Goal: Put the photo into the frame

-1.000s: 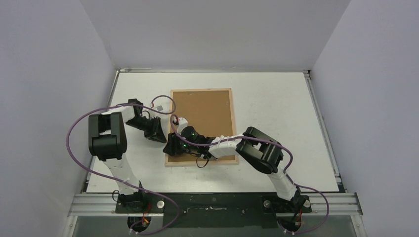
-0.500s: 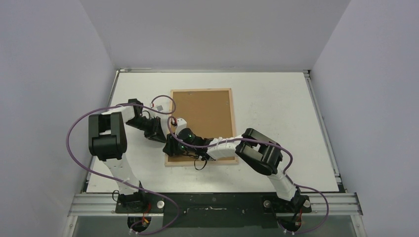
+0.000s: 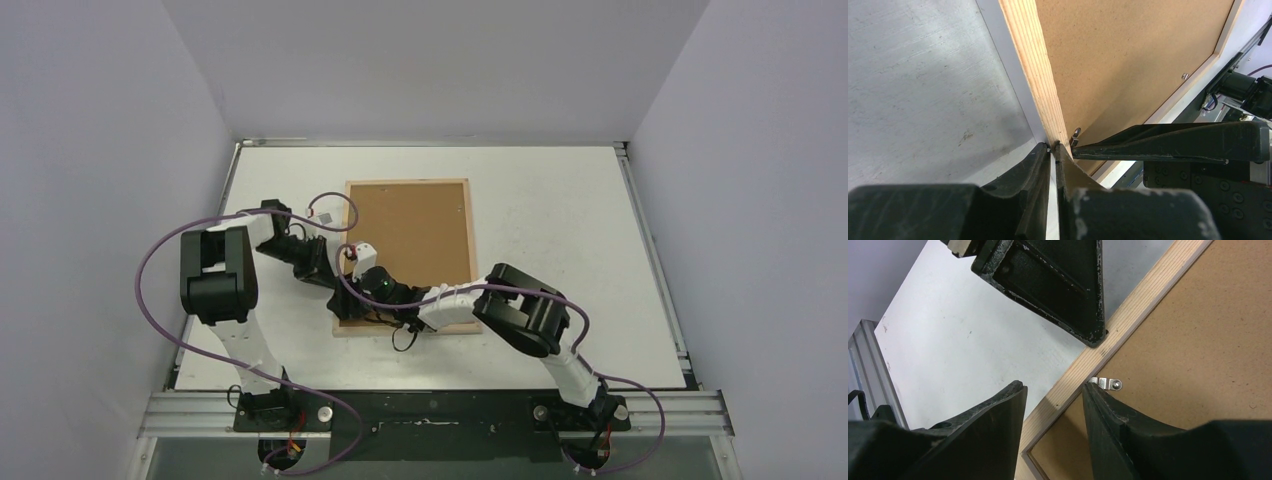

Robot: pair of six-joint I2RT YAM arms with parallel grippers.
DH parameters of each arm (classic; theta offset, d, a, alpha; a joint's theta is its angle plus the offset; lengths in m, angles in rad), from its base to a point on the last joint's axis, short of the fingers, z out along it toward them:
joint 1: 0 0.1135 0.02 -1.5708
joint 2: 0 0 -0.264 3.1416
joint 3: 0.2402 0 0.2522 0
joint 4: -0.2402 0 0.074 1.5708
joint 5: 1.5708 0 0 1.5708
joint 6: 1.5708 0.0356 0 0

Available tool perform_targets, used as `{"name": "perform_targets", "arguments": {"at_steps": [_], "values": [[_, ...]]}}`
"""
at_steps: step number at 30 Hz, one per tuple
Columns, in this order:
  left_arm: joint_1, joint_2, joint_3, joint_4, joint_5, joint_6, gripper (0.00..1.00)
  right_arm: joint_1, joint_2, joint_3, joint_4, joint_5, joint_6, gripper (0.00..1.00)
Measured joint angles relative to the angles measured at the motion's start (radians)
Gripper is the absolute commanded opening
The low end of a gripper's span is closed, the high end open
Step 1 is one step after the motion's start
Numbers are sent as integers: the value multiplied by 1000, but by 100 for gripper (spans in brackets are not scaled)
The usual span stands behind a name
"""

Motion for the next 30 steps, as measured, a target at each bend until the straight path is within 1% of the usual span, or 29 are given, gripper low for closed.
{"name": "perform_targets", "arguments": {"at_steps": [3,7,13,18,24,27,30], "values": [[0,3,4,-2,2,5,7,7,1,-23,47,20,-16,50],[-3,15,11,-9,18,7,7,8,-18,-80,111,34,-31,54],[-10,21,11,-18,34,14,7,-14,-184,-247,109,58,-49,59],[-10,22,11,-25,42,33,7,-51,-316,-315,124,30,-30,58],[-18,37,15,-34,61,39,6,-71,-370,-381,134,9,-13,58],[-44,50,22,-39,75,38,6,-85,-401,-430,121,-10,-12,58],[-99,62,28,-33,93,26,6,-119,-451,-474,99,-30,-12,58]]}}
